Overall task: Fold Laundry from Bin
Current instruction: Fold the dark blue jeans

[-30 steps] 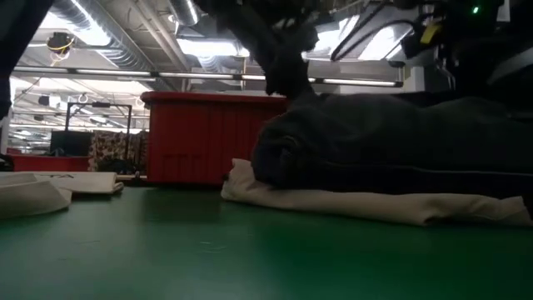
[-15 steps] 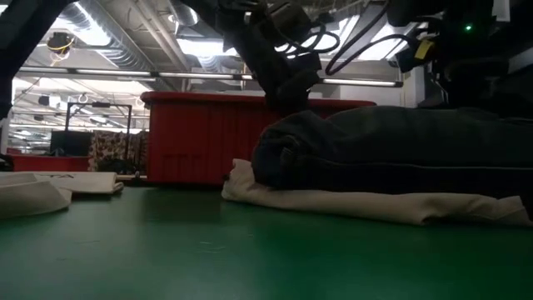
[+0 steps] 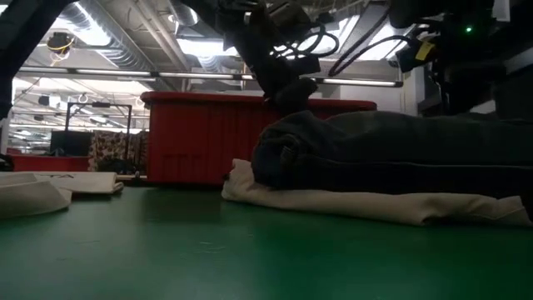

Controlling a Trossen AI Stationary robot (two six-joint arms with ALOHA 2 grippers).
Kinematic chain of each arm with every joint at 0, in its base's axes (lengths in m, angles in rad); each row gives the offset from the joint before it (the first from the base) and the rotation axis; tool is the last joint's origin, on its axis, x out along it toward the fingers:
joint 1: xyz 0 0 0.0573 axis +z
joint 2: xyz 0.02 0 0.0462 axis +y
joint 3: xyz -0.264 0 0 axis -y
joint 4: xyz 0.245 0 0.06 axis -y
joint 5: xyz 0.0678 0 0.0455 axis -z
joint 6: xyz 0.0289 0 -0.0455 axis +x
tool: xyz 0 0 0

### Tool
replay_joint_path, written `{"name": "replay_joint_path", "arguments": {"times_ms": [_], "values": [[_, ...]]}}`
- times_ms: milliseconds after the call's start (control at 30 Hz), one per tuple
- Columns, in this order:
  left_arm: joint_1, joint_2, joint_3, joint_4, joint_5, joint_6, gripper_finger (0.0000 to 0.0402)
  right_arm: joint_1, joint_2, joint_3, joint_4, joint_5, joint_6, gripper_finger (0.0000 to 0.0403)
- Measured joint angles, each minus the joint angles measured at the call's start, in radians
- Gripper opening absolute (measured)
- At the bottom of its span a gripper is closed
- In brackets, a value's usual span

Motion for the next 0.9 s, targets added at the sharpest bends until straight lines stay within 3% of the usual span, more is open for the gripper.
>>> {"name": "replay_joint_path", "arguments": {"times_ms": [133,367,467,567,700,900], "values": [[0.0,-0.019,0.015,-0.005,-0.021,0.044,0.014,0.0,0.0,0.015,-0.083,-0.001,0.0,0.0194],[0.0,-0.021,0.136,-0.049,-0.018,0.046,0.0128,0.0,0.0,0.087,-0.147,-0.017,0.0,0.0181],[-0.005,-0.023,0.182,-0.119,0.026,0.033,0.0124,0.001,0.0,0.109,-0.117,-0.084,0.001,0.0178],[-0.023,-0.024,0.215,-0.208,0.148,0.016,0.0116,0.002,0.0,0.107,-0.053,-0.171,0.001,0.0177],[-0.059,-0.023,0.214,-0.299,0.288,0.016,0.0104,0.002,0.0,0.066,0.039,-0.186,0.001,0.0177],[-0.09,-0.023,0.123,-0.226,0.226,0.027,0.0082,0.002,0.0,-0.03,0.156,-0.185,0.001,0.0177]]}}
